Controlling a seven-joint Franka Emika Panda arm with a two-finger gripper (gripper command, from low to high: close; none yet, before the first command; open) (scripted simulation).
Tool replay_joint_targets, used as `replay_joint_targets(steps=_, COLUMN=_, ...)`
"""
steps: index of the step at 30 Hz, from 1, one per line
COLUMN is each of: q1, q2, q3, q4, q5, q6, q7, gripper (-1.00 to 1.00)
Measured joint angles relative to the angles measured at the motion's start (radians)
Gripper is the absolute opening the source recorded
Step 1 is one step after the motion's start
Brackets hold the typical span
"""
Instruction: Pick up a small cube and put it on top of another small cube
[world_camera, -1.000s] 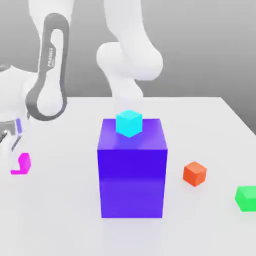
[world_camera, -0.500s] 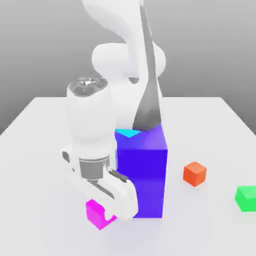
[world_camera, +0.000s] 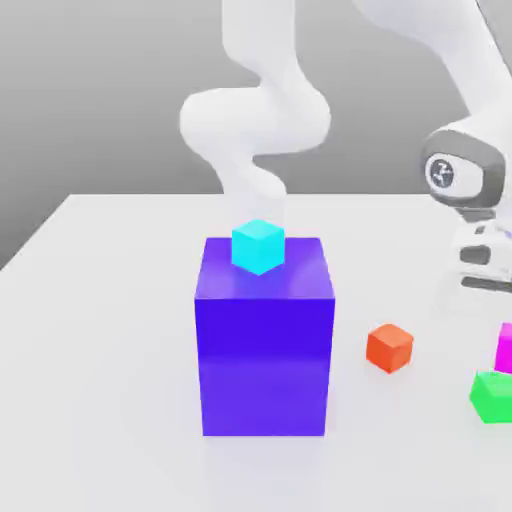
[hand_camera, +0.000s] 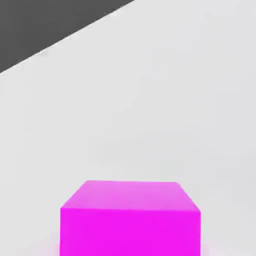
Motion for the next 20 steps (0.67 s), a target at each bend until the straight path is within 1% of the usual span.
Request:
replay_joint_targets(steps=3, q1=0.035, q2=-0.001, q3=-0.022, q4=-0.013, q5=-0.026, q6=-0.014, q7=0.179, gripper=-1.0)
replay_joint_targets(steps=7, q1=0.033, q2=-0.009, q3=-0.072, q4=-0.053, q5=-0.05, q6=-0.02, q7=0.381, gripper=-1.0)
replay_joint_targets(steps=9, q1=0.04, q2=0.023, q3=-0.096, q4=-0.057, q5=-0.086, q6=0.008, q7=0.44, gripper=-1.0)
replay_joint_targets(steps=13, q1=0.085, q2=0.131, q3=-0.164, q4=-0.049, q5=-0.192, q6=0.097, q7=0.527, gripper=-1.0)
replay_joint_targets(steps=14, q1=0.101, q2=0.158, q3=-0.184, q4=-0.048, q5=-0.218, q6=0.118, q7=0.546, gripper=1.0)
replay_joint_targets(steps=19, q1=0.101, q2=0.158, q3=-0.184, q4=-0.048, q5=-0.218, q6=0.118, q7=0.546, gripper=1.0)
replay_joint_targets(steps=20, q1=0.109, q2=0.171, q3=-0.194, q4=-0.047, q5=-0.23, q6=0.128, q7=0.555, gripper=1.0)
